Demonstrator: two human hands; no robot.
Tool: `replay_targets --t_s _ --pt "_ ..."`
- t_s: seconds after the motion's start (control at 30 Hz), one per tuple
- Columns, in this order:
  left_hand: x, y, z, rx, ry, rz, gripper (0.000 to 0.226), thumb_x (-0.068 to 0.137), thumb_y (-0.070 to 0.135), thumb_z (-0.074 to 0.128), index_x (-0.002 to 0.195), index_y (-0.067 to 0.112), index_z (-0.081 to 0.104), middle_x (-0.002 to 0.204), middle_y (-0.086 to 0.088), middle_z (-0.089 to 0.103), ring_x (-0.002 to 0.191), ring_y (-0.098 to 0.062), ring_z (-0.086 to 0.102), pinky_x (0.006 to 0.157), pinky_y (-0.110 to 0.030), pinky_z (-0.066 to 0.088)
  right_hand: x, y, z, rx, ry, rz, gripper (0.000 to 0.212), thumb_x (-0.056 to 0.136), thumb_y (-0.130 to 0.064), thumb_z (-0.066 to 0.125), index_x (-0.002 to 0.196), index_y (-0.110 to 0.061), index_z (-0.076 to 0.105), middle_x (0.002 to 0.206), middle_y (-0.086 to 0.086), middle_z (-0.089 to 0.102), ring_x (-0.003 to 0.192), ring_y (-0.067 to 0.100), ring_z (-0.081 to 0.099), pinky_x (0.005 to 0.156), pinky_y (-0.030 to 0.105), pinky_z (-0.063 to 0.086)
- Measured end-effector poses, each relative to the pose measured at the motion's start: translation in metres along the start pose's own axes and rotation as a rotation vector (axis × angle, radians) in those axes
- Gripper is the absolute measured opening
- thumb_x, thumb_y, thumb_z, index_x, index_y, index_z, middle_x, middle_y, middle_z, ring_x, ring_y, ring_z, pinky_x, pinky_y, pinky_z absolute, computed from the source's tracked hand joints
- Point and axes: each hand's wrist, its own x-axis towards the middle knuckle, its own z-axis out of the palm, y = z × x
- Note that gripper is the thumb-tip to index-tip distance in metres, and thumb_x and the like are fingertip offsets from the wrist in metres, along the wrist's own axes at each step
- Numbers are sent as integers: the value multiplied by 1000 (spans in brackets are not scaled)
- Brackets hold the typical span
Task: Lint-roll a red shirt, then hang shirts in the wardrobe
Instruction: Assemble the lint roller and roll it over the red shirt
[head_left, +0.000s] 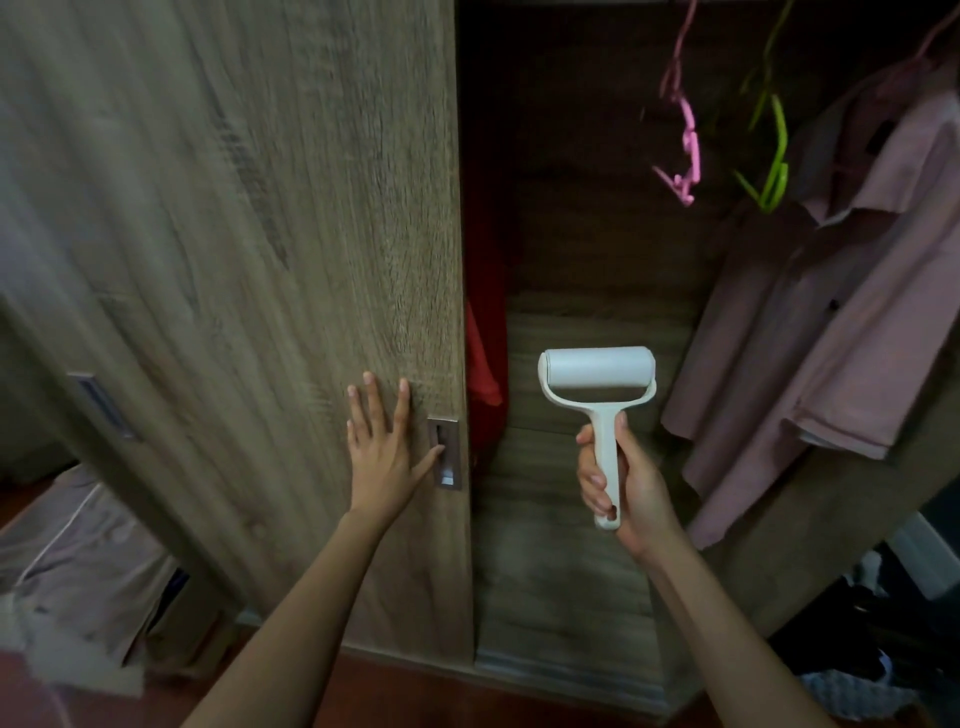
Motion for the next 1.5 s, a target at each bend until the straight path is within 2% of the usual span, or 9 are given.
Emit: replay_targets --t_s 0.33,0.73,0.9,1.0,1.1,1.2,1.3,1.4,1.5 --pt "2 -27 -9 15 -32 -76 105 82 71 45 155 23 -16 161 -23 -13 146 -44 -13 113 -52 12 -3 12 14 -18 -39 11 47 95 -47 30 86 -7 54 45 0 34 28 9 29 30 15 24" --pt "3 -50 -15 -11 -22 -152 112 81 57 66 156 15 -6 160 -26 -13 146 -49 -6 115 -56 18 -8 21 28 -45 -43 8 48 95 -47 31 87 -6 54 46 1 34 29 9 28 30 16 23" --pt "-4 -40 -40 -248 15 -154 94 90 47 61 158 23 0 163 -15 -10 151 -34 1 116 -49 21 -4 20 31 -39 -62 5 48 97 -46 29 87 -6 54 46 0 34 29 8 29 30 16 24" --pt "-6 -9 -63 -434 198 -110 65 100 32 52 155 16 23 162 -7 22 149 -14 19 120 -37 25 -1 17 32 -31 -56 -3 47 95 -46 30 86 -7 54 46 0 34 29 8 29 30 16 24" --pt "-5 27 -75 -488 335 47 44 102 23 45 145 11 44 149 -7 45 140 -12 37 117 -25 27 2 13 33 -4 -62 -12 47 96 -45 30 87 -6 53 46 1 35 29 8 29 30 16 24" --pt "2 50 -73 -555 256 78 42 102 29 39 142 22 48 146 -5 45 135 -7 39 113 -22 29 6 8 32 3 -67 -27 47 96 -45 30 87 -6 53 47 1 35 29 8 30 29 16 25" --pt "14 57 -62 -547 158 68 43 102 34 35 142 26 50 149 -6 40 136 -13 39 111 -32 35 11 4 29 17 -71 -27 47 96 -45 30 86 -7 54 47 2 35 29 8 30 29 16 25" --pt "21 64 -57 -508 78 47 48 103 38 37 147 19 43 151 -9 40 138 -19 37 115 -33 31 18 2 25 22 -85 -17 47 98 -44 29 87 -7 54 47 1 35 29 8 30 30 16 24" --pt "24 70 -62 -532 115 -1 48 102 28 46 147 11 42 147 -6 46 133 -10 39 114 -31 32 27 0 25 13 -110 3 47 97 -45 29 87 -6 53 46 1 35 29 8 29 31 18 19"
